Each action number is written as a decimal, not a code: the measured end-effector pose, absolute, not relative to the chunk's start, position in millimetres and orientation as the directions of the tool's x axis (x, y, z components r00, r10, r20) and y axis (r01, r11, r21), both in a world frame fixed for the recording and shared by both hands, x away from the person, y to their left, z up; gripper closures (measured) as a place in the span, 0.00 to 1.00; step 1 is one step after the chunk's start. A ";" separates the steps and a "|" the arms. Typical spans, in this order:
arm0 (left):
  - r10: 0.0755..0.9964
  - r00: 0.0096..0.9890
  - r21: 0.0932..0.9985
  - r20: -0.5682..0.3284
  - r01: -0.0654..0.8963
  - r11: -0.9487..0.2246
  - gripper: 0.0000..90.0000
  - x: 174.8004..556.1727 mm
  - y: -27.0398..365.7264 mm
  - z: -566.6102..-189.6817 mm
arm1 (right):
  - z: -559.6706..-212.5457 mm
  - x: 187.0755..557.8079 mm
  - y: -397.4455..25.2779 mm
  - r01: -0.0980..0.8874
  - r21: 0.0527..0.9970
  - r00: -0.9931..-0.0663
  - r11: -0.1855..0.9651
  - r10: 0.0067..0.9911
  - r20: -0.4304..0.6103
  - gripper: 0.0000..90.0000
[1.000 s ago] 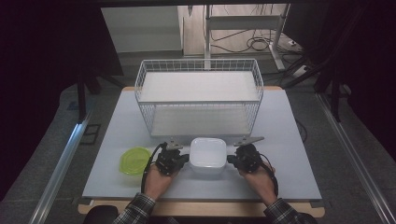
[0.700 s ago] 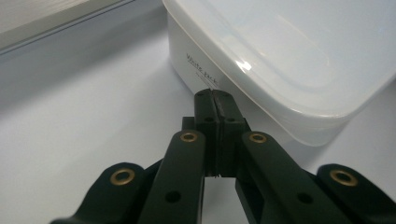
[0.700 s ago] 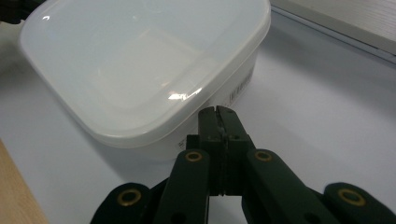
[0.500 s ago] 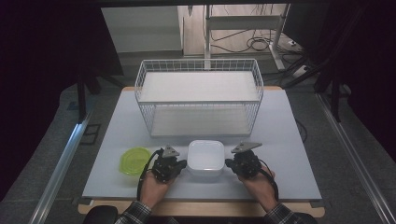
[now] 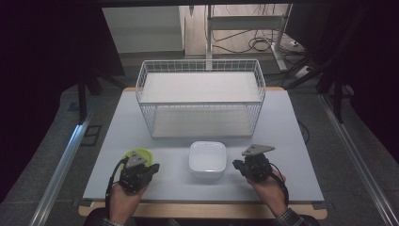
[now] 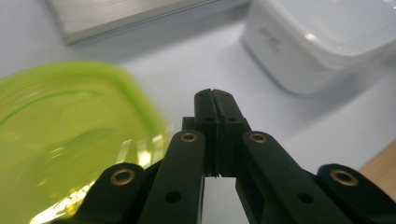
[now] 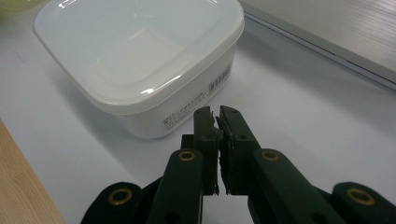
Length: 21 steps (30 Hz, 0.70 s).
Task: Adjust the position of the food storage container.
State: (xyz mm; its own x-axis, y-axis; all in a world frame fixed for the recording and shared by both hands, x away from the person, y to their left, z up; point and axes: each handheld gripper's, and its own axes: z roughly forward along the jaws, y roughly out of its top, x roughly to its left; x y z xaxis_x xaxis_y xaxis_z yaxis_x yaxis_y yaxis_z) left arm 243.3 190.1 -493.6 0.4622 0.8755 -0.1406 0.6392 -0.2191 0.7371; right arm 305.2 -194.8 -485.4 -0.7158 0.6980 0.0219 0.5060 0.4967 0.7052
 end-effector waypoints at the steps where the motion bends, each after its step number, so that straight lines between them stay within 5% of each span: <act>1: 0.879 0.454 0.733 -0.143 0.646 -0.214 1.00 244.9 193.1 -494.8 | -485.2 305.1 -195.1 0.507 0.704 -0.715 0.497 0.699 0.021 0.95; 11: 0.903 0.403 0.708 -0.145 0.680 -0.190 1.00 255.2 211.8 -501.6 | -484.6 305.2 -198.9 0.511 0.705 -0.713 0.493 0.700 0.027 0.94; 14: 0.873 0.453 0.720 -0.180 0.666 -0.197 1.00 254.2 208.6 -502.1 | -483.3 303.5 -202.5 0.508 0.712 -0.714 0.486 0.699 0.033 0.94; 17: 0.848 0.502 0.727 -0.171 0.645 -0.235 0.91 253.3 199.8 -502.4 | -481.4 301.6 -205.5 0.494 0.720 -0.719 0.488 0.695 0.023 0.93; 18: 0.842 0.516 0.729 -0.158 0.636 -0.252 0.76 252.7 194.9 -502.4 | -479.5 299.3 -207.6 0.484 0.729 -0.718 0.484 0.696 0.014 0.85; 21: 0.821 0.547 0.737 -0.166 0.622 -0.265 0.65 252.4 184.9 -503.0 | -479.1 298.2 -208.4 0.475 0.733 -0.715 0.486 0.700 -0.001 0.77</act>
